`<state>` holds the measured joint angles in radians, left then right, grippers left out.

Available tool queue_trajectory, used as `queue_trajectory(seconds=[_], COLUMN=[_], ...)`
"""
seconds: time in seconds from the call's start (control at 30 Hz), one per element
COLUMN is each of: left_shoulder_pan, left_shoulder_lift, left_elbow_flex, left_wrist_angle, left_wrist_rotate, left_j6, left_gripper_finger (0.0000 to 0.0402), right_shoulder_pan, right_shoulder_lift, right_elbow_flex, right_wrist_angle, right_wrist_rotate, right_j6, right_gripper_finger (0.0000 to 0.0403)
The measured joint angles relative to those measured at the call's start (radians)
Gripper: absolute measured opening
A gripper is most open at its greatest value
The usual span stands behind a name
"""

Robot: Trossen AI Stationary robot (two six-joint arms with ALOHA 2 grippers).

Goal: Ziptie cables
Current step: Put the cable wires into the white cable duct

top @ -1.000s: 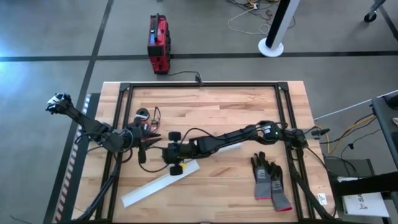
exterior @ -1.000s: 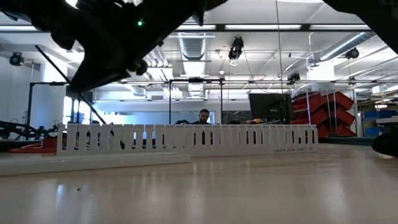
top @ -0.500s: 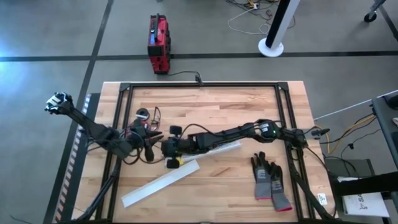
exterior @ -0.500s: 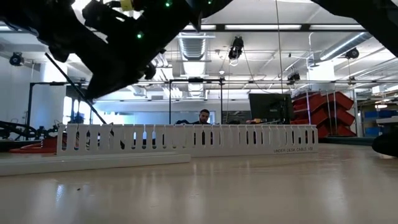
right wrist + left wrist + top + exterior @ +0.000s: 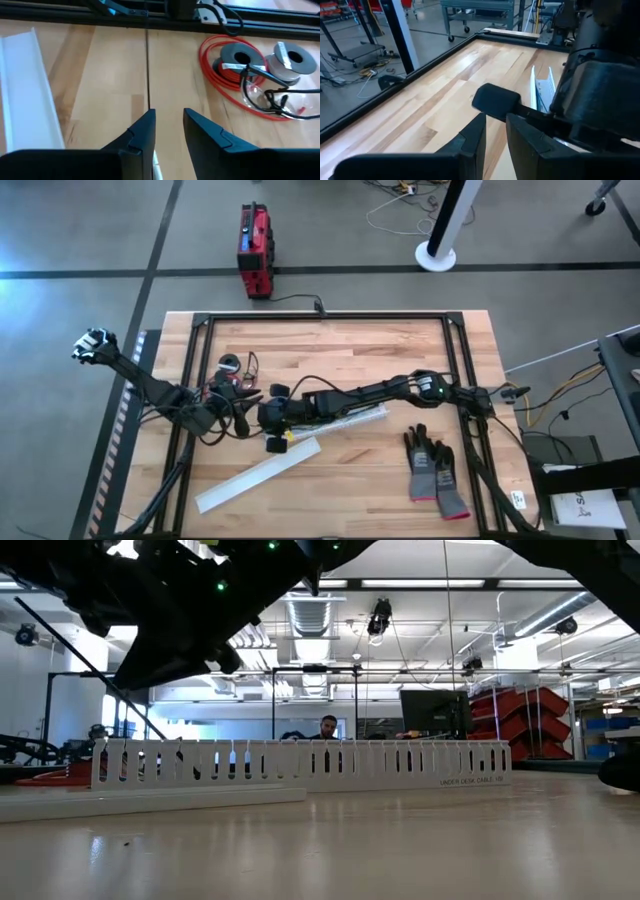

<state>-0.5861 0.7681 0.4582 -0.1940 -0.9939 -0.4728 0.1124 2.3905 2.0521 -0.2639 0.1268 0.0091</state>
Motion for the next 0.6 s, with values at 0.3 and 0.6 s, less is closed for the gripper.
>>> queue_trajectory(seconds=[0.3,0.6], left_shoulder_pan=[0.000,0.001], left_shoulder_lift=[-0.002,-0.001], left_elbow_flex=[0.000,-0.001], left_wrist_angle=[0.000,-0.001], left_wrist_rotate=[0.000,0.000], left_j6=[0.016,0.006], left_gripper_finger=[0.0059,0.0059], right_shoulder_pan=[-0.006,-0.004], right_shoulder_lift=[0.000,-0.033], right_elbow_flex=[0.000,0.029], right_wrist_angle=[-0.020,-0.131], right_wrist_rotate=[-0.023,-0.022], right_j6=[0.020,-0.020], right_gripper_finger=[0.0105,0.0076])
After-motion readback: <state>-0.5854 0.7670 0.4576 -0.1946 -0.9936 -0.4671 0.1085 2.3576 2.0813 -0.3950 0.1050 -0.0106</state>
